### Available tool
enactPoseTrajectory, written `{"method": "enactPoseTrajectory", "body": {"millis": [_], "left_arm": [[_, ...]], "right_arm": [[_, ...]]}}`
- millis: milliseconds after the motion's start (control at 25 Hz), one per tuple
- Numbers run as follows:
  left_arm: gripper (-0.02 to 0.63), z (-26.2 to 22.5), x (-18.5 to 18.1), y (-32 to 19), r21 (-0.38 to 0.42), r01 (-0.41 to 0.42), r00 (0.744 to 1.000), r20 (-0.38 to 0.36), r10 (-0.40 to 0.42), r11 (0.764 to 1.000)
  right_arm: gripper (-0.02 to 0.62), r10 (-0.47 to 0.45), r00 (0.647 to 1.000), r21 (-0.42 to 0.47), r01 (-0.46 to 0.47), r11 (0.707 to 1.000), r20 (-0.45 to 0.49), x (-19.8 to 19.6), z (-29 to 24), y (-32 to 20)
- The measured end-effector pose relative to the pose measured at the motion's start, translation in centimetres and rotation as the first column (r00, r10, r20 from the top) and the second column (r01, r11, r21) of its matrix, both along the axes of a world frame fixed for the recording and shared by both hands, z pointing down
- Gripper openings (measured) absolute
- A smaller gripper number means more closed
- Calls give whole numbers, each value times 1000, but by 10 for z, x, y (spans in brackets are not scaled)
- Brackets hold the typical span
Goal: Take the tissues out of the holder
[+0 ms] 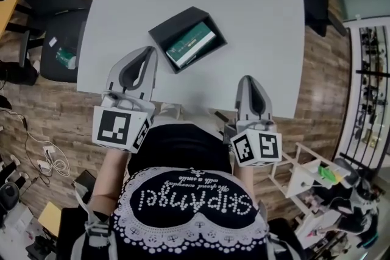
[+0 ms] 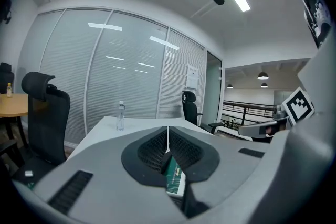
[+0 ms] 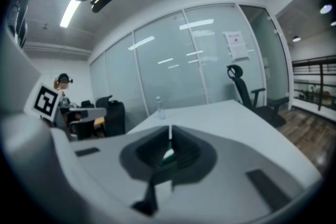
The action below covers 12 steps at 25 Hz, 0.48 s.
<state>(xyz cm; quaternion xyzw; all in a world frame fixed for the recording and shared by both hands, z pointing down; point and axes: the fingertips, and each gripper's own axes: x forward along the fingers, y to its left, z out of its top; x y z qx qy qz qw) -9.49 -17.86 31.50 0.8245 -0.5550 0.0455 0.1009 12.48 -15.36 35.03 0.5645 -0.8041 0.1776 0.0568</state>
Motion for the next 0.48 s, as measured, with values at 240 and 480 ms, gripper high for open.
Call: {"method": "enactPoseTrajectory", "body": {"millis": [240, 480], "left_arm": [[31, -2, 1, 3, -3, 44, 999, 0, -44, 999], [31, -6, 11, 2, -4, 68, 998, 3, -68, 998]], "right_arm": [[35, -46, 999, 8, 46, 999, -2, 1, -5, -8], [36, -80, 997, 14, 80, 997, 1, 9, -9, -16]]}}
